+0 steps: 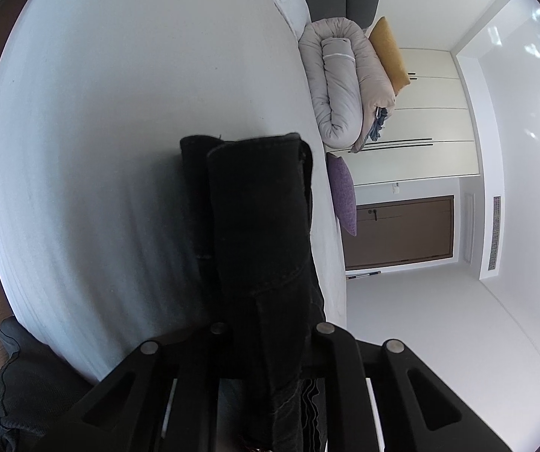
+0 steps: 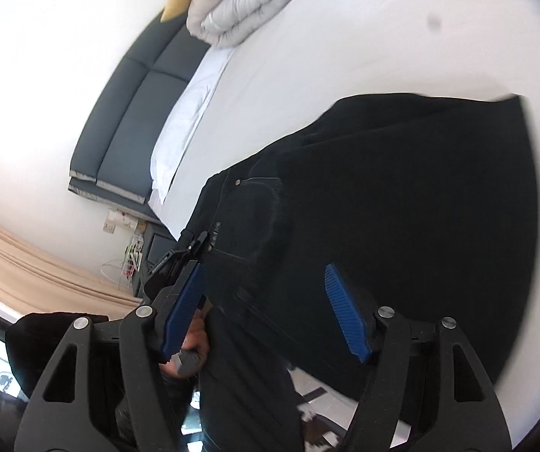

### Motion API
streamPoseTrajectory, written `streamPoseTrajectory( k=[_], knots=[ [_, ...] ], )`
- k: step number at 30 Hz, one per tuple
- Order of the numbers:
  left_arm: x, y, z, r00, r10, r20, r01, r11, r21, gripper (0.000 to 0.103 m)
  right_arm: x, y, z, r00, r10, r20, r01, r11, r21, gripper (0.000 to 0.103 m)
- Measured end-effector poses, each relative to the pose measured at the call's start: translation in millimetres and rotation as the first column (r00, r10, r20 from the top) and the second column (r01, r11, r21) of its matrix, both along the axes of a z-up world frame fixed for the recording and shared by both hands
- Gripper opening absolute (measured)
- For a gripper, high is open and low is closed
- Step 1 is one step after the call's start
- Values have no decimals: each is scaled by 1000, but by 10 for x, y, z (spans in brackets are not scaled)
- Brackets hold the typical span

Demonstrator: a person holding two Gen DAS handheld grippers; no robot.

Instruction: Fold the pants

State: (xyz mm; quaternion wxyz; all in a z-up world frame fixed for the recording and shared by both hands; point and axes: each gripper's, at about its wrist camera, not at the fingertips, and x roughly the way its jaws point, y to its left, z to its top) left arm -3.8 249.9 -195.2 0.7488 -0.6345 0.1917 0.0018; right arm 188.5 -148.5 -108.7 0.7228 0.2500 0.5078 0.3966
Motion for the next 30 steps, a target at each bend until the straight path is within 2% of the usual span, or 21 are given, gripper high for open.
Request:
streamPoseTrajectory(
  k=[2, 3, 6, 10, 13, 14, 17, 20, 22, 23, 24, 26, 27, 29, 30],
  knots=[
    [8, -3, 6, 1000, 1, -4, -1, 1000, 9, 15, 183, 334, -61, 999, 45, -14, -46, 999, -25, 62],
    [2, -2, 5, 1000, 1, -6, -1, 1000, 15, 15, 266, 492, -120, 998, 62, -31, -63, 997, -41, 53],
    [28, -10, 31, 1000, 2, -14, -2, 999, 37, 15, 437, 851, -326, 991, 96, -98, -101, 994, -49, 33],
    [48, -5, 39, 1000, 3, -16, -3, 999, 41, 15, 509, 1087, -519, 986, 109, -123, -121, 988, -98, 32],
    [56, -15, 65, 1000, 7, -24, -5, 998, 61, 14, 575, 1043, -663, 986, 74, -151, -89, 992, -92, 11],
    [70, -25, 92, 1000, 8, -28, -6, 997, 78, 14, 568, 1026, -732, 986, 60, -157, -76, 992, -100, 0],
    [97, -69, 205, 999, 7, -41, 0, 988, 154, 13, 566, 938, -900, 986, 53, -159, -58, 998, -26, 0],
    [133, -158, 391, 998, 2, -61, 15, 963, 268, 11, 520, 925, -858, 992, 57, -115, -61, 998, -31, 0],
    [163, -278, 618, 997, -13, -78, 43, 916, 398, 11, 470, 850, -799, 992, 45, -117, -46, 999, -4, 4],
    [178, -357, 741, 996, -23, -82, 58, 885, 461, 11, 430, 753, -755, 993, 26, -118, -23, 999, 30, 14],
    [204, -465, 894, 996, -36, -83, 74, 845, 529, 11, 392, 650, -715, 994, 11, -106, -4, 997, 72, 35],
    [282, -721, 1165, 994, -71, -85, 109, 759, 642, 11, 289, 339, -635, 995, -47, -88, 62, 981, 182, 63],
    [353, -928, 1324, 990, -100, -95, 138, 687, 714, 11, 249, 177, -614, 993, -81, -90, 99, 970, 222, 68],
    [444, -1345, 1522, 980, -158, -119, 187, 540, 821, 12, 204, -135, -606, 985, -134, -112, 160, 949, 272, 70],
    [486, -1674, 1609, 970, -199, -140, 213, 414, 885, 12, 193, -284, -619, 980, -152, -130, 185, 936, 298, 70]
  ],
)
